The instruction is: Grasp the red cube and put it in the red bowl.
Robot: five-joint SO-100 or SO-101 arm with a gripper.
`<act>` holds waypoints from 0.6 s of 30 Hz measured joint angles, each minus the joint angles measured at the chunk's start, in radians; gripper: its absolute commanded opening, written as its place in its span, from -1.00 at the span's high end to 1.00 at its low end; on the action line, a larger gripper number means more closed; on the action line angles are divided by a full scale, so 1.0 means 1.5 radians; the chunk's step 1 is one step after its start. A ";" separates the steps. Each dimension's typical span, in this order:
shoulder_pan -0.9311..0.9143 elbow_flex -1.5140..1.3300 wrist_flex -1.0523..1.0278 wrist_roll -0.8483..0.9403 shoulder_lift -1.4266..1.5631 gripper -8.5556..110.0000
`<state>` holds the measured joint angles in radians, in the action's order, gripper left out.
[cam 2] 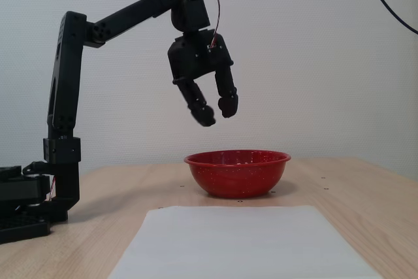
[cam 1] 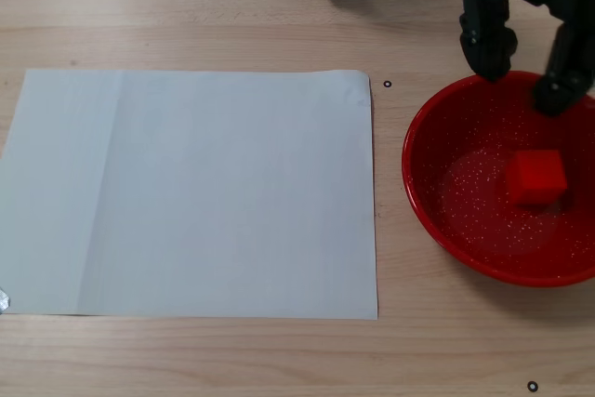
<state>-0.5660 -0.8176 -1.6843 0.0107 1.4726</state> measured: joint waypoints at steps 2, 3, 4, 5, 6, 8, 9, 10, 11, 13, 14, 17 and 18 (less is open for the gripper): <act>0.004 0.000 -0.010 0.000 0.000 0.85; 0.004 0.000 -0.012 0.000 0.000 0.85; 0.003 0.000 -0.017 0.000 0.000 0.85; 0.002 0.000 -0.021 0.000 0.000 0.85; 0.001 0.000 -0.024 0.000 0.000 0.85; 0.005 0.000 -0.027 0.000 0.000 0.85; 0.009 0.000 -0.027 0.000 0.000 0.85; 0.013 0.000 -0.027 0.000 0.000 0.85; 0.017 0.000 -0.027 0.000 0.000 0.85; 0.026 0.000 -0.027 0.000 0.000 0.85; 0.031 0.000 -0.027 0.000 0.000 0.85; 0.048 -0.014 -0.013 -0.001 0.013 0.85; 0.057 -0.032 -0.002 -0.001 0.028 0.85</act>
<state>-0.4801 -0.8652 -1.6874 0.0092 1.5140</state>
